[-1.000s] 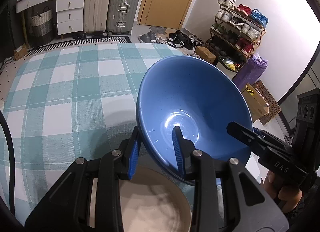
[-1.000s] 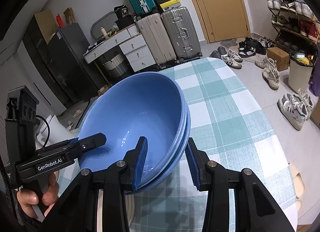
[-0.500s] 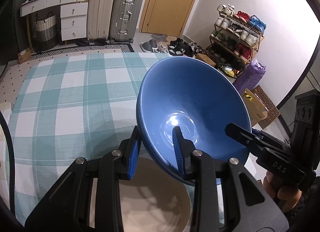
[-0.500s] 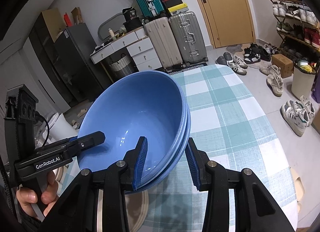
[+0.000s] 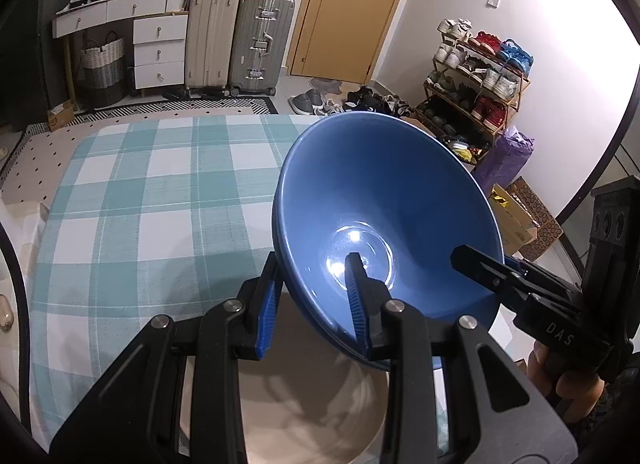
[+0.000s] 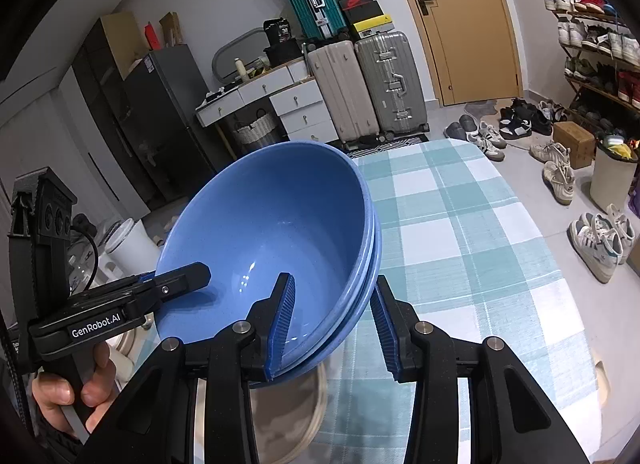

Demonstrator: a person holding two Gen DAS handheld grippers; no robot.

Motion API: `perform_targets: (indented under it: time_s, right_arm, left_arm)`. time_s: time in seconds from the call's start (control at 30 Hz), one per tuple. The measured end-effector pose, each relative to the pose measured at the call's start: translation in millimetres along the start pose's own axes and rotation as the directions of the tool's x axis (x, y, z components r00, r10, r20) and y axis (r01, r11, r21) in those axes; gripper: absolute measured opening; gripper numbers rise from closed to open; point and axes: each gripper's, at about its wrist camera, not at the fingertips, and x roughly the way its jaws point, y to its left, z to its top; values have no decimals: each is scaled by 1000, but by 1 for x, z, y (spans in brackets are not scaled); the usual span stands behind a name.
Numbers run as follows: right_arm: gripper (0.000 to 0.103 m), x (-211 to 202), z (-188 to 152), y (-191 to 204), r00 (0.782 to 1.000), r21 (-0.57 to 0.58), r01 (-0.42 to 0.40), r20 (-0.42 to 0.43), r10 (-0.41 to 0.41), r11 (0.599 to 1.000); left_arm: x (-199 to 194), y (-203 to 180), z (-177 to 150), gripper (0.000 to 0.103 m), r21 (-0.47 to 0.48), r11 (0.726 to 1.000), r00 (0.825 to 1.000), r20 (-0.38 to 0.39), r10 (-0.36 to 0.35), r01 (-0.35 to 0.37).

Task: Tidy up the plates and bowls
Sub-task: 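Lift the bowl stack with both grippers and carry it over the cream plates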

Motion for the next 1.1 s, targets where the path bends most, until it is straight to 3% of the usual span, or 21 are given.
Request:
perform_targets:
  time_s: [0.4, 1.1]
  right_arm:
    - [40, -4, -10, 22, 1000, -30, -30, -5, 30, 999]
    - [40, 6, -32, 49, 996, -72, -82, -37, 80, 994]
  left_arm:
    - [-38, 7, -17, 28, -21, 999, 999, 24, 33, -32]
    - [-63, 29, -51, 28, -67, 994, 995, 31, 92, -89]
